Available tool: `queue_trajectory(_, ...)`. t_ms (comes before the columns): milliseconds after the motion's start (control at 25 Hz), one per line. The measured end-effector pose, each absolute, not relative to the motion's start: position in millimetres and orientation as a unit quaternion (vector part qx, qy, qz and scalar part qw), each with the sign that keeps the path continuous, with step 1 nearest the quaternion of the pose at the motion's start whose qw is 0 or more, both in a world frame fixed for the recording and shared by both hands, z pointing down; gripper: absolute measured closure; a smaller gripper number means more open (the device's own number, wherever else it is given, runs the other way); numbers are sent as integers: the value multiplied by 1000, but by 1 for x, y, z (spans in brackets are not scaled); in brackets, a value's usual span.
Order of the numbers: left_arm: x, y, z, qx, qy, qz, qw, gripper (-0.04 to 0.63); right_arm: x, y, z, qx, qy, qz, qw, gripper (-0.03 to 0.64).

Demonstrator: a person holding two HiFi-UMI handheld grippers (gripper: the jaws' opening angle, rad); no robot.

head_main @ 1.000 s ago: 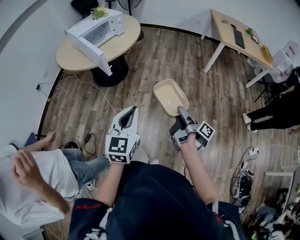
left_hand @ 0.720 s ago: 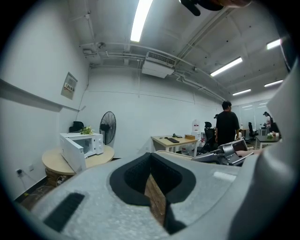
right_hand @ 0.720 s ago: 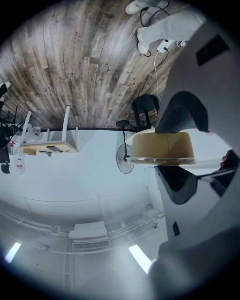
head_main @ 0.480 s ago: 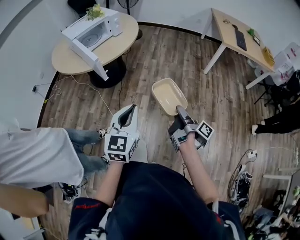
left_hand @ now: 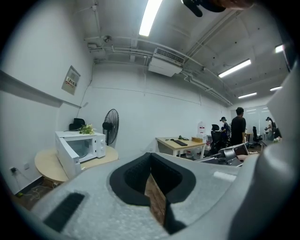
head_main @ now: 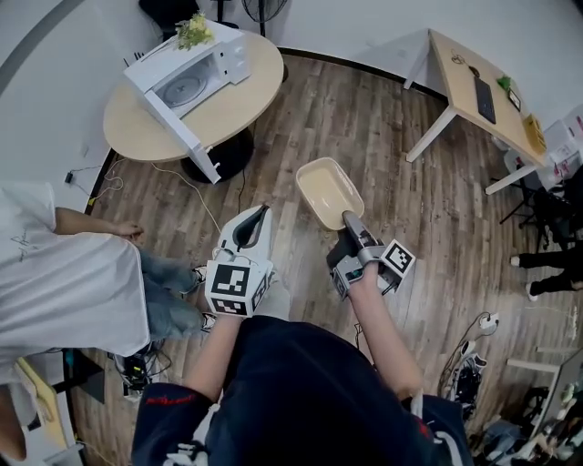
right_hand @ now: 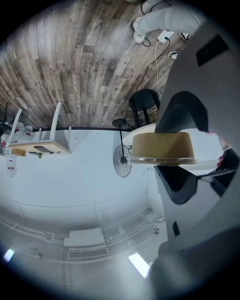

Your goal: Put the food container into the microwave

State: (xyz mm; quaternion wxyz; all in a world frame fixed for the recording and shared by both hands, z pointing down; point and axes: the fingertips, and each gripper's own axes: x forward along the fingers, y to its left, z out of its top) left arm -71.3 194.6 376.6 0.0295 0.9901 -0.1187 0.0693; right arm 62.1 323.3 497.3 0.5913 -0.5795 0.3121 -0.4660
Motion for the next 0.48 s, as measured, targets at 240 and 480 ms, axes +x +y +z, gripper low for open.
queue_trajectory(240,-43,126,371,989,-127,71,38,578,95,254,493,-574,324,-476,583,414)
queue_trajectory(480,-19,61,367,987,-136,70,40,578,121,185,488,-571,330,-482,576,414)
